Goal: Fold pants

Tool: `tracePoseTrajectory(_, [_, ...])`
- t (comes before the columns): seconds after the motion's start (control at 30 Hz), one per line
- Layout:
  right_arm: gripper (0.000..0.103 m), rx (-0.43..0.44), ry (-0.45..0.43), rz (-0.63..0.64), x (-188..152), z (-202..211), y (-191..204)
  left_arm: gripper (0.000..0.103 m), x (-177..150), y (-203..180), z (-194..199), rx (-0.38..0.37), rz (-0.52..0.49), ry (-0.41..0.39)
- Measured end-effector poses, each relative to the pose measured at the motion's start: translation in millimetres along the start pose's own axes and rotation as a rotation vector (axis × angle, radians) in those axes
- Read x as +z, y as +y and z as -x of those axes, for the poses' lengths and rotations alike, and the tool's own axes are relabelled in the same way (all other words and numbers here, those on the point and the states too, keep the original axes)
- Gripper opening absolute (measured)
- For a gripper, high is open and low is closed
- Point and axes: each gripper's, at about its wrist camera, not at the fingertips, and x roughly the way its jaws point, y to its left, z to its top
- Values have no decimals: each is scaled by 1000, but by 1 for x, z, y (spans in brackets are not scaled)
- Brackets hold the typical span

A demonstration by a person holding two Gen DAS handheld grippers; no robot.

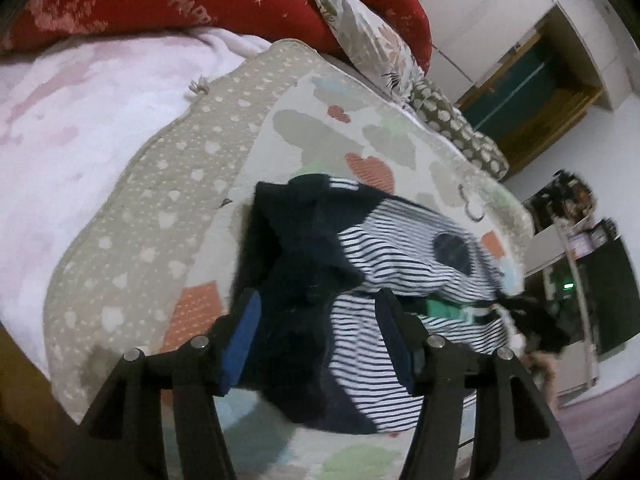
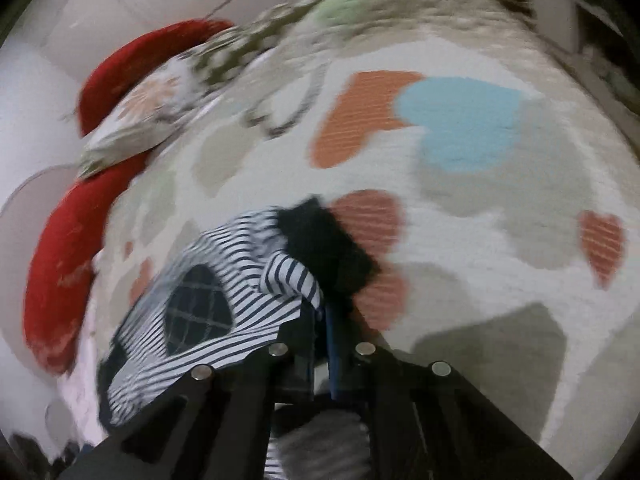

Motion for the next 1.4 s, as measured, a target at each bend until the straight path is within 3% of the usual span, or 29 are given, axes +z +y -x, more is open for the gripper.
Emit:
tracePoseTrajectory(0.07, [9, 37, -52, -28, -5, 29, -11, 58, -6, -1, -3, 25, -18, 1])
tracePoseTrajectory(0.1, [15, 55, -64, -25, -7, 38, -13, 58, -9, -1, -4, 23, -17, 3])
tracePoseTrajectory(0.13, [32, 73, -77, -14, -11, 50, -16, 58, -10, 0, -5, 17, -14, 6])
tracePoseTrajectory(0.2, [55, 83, -91, 31, -25, 68, -20, 58, -16, 1, -8, 5, -7, 11])
tracePoseTrajectory(0.23, [58, 82, -86, 47, -31, 69, -20, 58, -20, 1, -10, 2, -4, 17])
tracePoseTrajectory(0.4, [55, 56, 61, 174, -69, 36, -5, 58, -36, -7, -15, -22, 0, 59])
tracePoseTrajectory(0.43, [32, 69, 80, 182, -75, 30, -4, 58, -39, -10, -14, -21, -7, 63])
tracePoseTrajectory(0.47, [19, 83, 73, 176, -78, 31, -4, 58, -42, -12, -12, -16, -20, 65])
tracePoseTrajectory(0.5, [17, 104, 55, 163, -79, 35, -5, 58, -44, -14, -9, -10, -30, 62])
tracePoseTrajectory(0.53, [16, 143, 14, 136, -78, 46, -8, 58, -45, -16, -5, 1, -42, 56])
tracePoseTrajectory(0.63, [16, 125, -69, 81, -79, 71, -24, 61, -45, -15, 3, 37, -64, 23])
tracePoseTrajectory(0.7, [19, 59, -113, 42, -83, 85, -39, 63, -44, -13, 3, 60, -66, 7])
tracePoseTrajectory(0.8, [22, -48, -114, -14, -86, 90, -59, 63, -46, -11, -6, 52, -47, 34])
tracePoseTrajectory(0.97, [22, 30, -210, -16, -89, 120, -62, 63, -54, -20, -15, 52, -80, 55])
tracePoseTrajectory(1.03, [22, 95, -196, 0, -89, 120, -56, 63, -56, -25, -19, 52, -99, 50])
tracePoseTrajectory(1.13, [22, 199, -107, -14, -87, 94, -49, 63, -60, -27, -31, 98, -138, 55])
tracePoseTrajectory(1.23, [24, 143, -6, -63, -91, 58, -58, 63, -60, -20, -43, 135, -140, 89])
tracePoseTrajectory(1.3, [24, 167, -6, -88, -94, 57, -64, 63, -57, -17, -42, 157, -149, 95])
tracePoseTrajectory(1.4, [25, 131, -21, -36, -91, 71, -52, 63, -49, -12, -36, 153, -134, 105])
